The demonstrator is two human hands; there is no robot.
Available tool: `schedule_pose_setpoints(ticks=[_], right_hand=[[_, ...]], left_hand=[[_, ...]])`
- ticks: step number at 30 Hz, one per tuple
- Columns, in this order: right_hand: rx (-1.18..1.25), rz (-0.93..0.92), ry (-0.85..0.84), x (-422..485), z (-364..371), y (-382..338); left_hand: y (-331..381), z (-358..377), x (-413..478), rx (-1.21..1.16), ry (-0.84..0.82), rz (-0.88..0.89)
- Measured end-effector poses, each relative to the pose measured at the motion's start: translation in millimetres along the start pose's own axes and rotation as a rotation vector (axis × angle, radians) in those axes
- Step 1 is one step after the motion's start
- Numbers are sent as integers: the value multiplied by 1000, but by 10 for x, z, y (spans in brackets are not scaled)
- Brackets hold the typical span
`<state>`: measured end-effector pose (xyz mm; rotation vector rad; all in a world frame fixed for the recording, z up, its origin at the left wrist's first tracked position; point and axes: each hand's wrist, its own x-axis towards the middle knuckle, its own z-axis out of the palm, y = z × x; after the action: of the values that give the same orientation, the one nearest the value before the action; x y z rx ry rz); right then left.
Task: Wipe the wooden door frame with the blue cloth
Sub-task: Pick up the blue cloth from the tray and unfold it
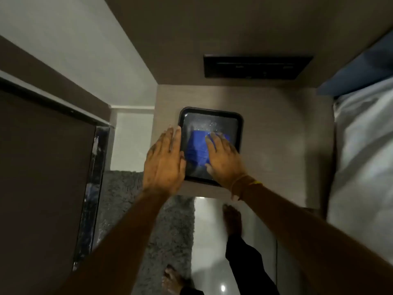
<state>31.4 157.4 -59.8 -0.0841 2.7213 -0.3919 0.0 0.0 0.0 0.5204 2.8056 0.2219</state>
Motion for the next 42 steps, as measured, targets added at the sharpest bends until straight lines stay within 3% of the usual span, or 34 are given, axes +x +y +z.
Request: schedule_pose_setpoints(ticks=[11,18,23,26,29,31,34,36,38,42], right_hand=[[-259,-90,-148,431,507,128],[-210,-148,-123,401,495,189],[-257,-151,-223,469,310,129],[100,-81,-72,524,119,123],[659,178,240,469,-185,59],[1015,333,313,387,-367,-4],[1636,318,226,210,-734,-302],[1883,240,154,92,-980,-590],[1996,151,63,-20,-1207,-965],[1978,-48,5,-304,-1753,-1948]], left_hand=[[-370,452,32,-92,-44,-81],[-410,484,9,-157,-29,-31],[-424,466,-9,-169,2,-39],[-452,435,-41,-168,42,-53],[-484,316,-120,-182,77,-82],[-495,186,-172,-185,101,-100],[-522,-203,-283,-220,215,-130],[-558,-580,-381,-277,336,-125],[-663,-1020,-527,-286,478,-93],[-1076,-2031,-1050,-243,684,-79]])
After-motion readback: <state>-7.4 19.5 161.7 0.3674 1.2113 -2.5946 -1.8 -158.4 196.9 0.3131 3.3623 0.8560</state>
